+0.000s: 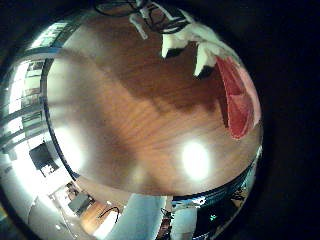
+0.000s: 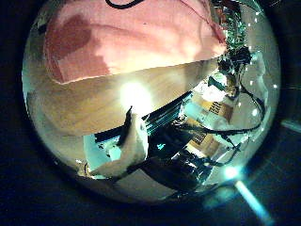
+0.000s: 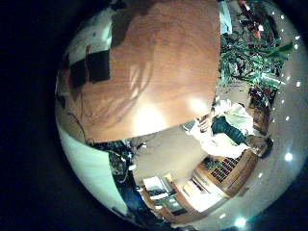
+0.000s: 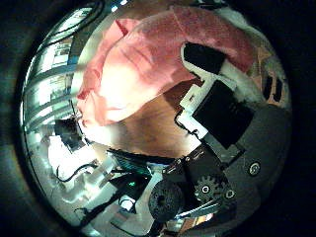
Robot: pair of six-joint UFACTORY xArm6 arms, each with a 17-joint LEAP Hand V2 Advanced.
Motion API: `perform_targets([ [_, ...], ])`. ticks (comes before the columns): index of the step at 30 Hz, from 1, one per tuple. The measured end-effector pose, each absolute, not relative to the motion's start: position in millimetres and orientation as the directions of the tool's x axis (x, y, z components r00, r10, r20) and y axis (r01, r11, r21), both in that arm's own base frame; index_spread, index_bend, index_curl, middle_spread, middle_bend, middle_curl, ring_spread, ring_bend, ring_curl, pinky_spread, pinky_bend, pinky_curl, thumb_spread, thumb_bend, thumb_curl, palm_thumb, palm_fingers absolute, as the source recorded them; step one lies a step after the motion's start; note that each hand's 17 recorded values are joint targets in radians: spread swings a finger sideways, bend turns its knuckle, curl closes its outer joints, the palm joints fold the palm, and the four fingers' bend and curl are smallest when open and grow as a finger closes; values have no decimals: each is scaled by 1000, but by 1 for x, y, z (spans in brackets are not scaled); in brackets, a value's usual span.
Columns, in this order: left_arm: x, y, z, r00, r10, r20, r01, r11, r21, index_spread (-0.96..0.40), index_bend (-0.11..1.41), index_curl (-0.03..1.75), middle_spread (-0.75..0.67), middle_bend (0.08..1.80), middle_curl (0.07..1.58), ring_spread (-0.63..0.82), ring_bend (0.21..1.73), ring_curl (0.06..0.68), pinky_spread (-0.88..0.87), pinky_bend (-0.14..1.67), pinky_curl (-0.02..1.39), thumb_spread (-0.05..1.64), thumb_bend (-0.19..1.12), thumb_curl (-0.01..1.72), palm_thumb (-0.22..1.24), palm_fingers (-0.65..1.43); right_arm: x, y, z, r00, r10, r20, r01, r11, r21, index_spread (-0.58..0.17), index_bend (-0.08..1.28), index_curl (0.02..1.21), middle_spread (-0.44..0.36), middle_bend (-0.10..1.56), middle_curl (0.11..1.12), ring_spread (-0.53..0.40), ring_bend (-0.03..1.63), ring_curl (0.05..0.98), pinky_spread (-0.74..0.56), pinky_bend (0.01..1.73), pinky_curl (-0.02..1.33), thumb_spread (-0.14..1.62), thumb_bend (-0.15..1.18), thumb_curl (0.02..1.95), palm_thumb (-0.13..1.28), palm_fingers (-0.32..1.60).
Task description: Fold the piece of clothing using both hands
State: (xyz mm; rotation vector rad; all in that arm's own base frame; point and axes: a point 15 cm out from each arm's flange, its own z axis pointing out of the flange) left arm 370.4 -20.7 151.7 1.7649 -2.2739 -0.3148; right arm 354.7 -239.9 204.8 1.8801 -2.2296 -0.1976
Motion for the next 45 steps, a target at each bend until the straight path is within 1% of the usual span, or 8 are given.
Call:
perform_targets([
  [11,371,-23,150,-233,-970,65,-916,241,320,74,156,290,361,194,341,370,765,239,403,503,362,1242,-15,305,337,20,358,-239,218,-157,-984,84,-960,172,220,-346,944,1014,-191,1195,952,-233,1358,765,-209,1268,891,1124,-11,667,1018,985],
  [15,372,-23,152,-234,-970,66,-917,243,315,74,155,289,361,194,341,370,764,239,402,504,359,1242,-15,305,337,21,363,-232,243,-142,-985,98,-973,157,167,-345,945,1018,-192,1191,956,-233,1358,771,-210,1261,909,1125,-11,675,1015,982],
  [19,375,-22,159,-233,-970,64,-923,241,301,74,155,288,360,193,341,366,764,238,401,507,359,1242,-15,305,337,22,375,-201,284,-74,-990,121,-992,86,94,-345,944,1022,-193,1188,960,-233,1355,775,-212,1255,924,1125,-11,682,1010,983],
  [26,381,5,180,-183,-980,71,-938,196,287,70,158,288,360,193,340,360,770,239,391,509,358,1242,-15,305,337,22,391,-104,339,97,-989,111,-995,-99,-11,-342,943,1020,-193,1176,960,-234,1336,778,-221,1243,935,1125,-13,691,999,1011],
  [30,378,31,188,-143,-987,74,-946,158,283,70,159,290,360,193,340,359,770,239,389,510,357,1242,-15,305,337,23,404,-39,363,196,-976,94,-977,-203,-66,-339,940,1016,-192,1165,957,-232,1323,777,-227,1229,935,1113,-10,698,1004,1035],
  [35,371,75,197,-79,-994,71,-958,95,272,69,158,291,360,192,339,358,769,238,390,513,354,1242,-15,305,337,24,410,50,383,312,-946,86,-943,-320,-88,-334,935,1012,-192,1156,958,-234,1311,780,-232,1217,939,1096,-11,706,1009,1055],
  [40,360,117,202,-13,-998,67,-963,31,267,69,157,290,357,194,339,357,771,239,390,514,352,1242,-15,305,337,25,423,149,377,435,-897,81,-896,-440,-60,-333,933,1006,-193,1150,959,-235,1309,785,-223,1211,950,1079,-11,717,1018,1062],
  [45,350,132,204,10,-997,79,-963,12,271,69,157,290,356,194,341,356,771,240,390,516,349,1242,-15,305,337,25,442,234,339,539,-839,77,-842,-539,27,-331,937,1000,-192,1154,957,-236,1302,789,-221,1203,961,1067,-13,724,1016,1069],
])
